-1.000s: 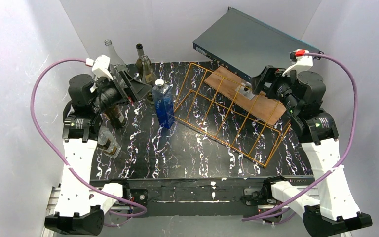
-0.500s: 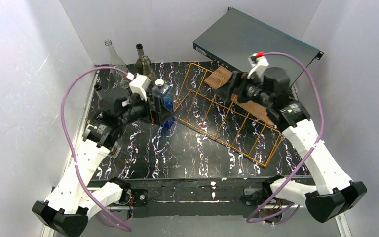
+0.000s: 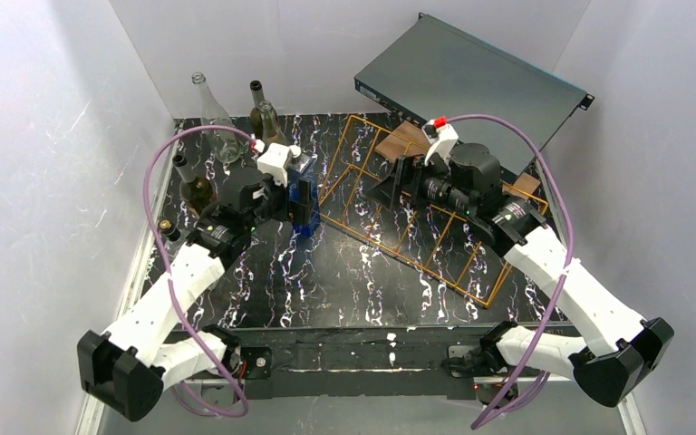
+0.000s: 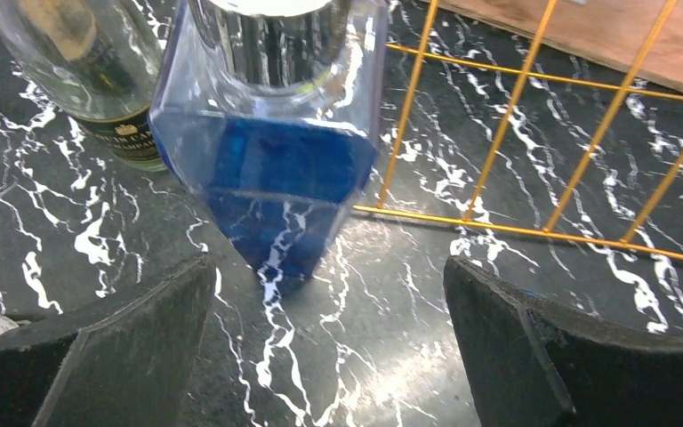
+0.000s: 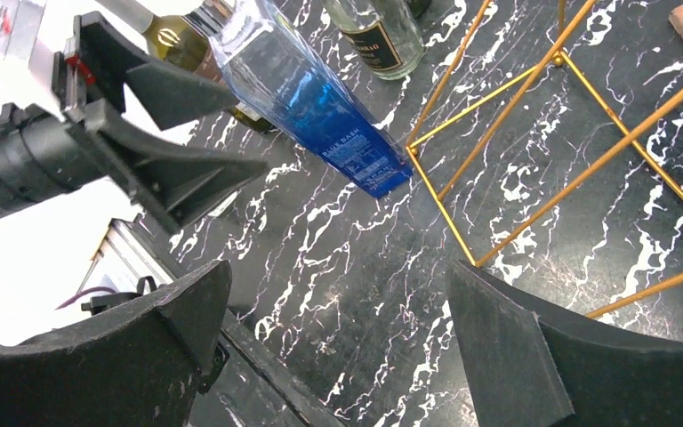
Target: Put the wine bottle on the wine rack
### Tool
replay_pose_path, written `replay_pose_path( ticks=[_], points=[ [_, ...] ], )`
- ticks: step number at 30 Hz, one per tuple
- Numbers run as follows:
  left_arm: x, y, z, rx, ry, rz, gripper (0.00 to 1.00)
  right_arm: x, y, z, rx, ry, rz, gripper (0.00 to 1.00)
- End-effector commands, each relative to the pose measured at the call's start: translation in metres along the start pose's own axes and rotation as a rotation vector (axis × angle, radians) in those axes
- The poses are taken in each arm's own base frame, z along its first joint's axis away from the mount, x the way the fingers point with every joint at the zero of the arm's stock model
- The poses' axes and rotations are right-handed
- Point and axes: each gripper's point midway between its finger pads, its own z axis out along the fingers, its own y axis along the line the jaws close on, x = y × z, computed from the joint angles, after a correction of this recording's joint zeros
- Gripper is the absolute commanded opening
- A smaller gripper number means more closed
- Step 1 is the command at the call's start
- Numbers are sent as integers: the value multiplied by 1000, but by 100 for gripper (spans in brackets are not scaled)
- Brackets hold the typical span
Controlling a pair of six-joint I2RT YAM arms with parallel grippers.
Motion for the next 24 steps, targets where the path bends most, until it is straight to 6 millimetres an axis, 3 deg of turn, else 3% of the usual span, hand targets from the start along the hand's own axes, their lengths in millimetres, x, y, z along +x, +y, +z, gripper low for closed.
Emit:
replay_pose_path(
  ticks=[1, 6, 13, 24],
  points=[
    [-23, 22, 17, -91, -91, 66, 99, -7, 4, -8, -22, -74, -18, 100],
    [-28, 24, 32, -82, -125, 94, 99, 7, -1, -6, -10, -31, -7, 100],
    [-17, 41, 44, -122, -93, 93, 99, 21, -6, -3, -7, -2, 10, 100],
    [1, 17, 60, 50, -44, 17, 98, 47, -36, 11, 163, 78, 99, 100]
  ],
)
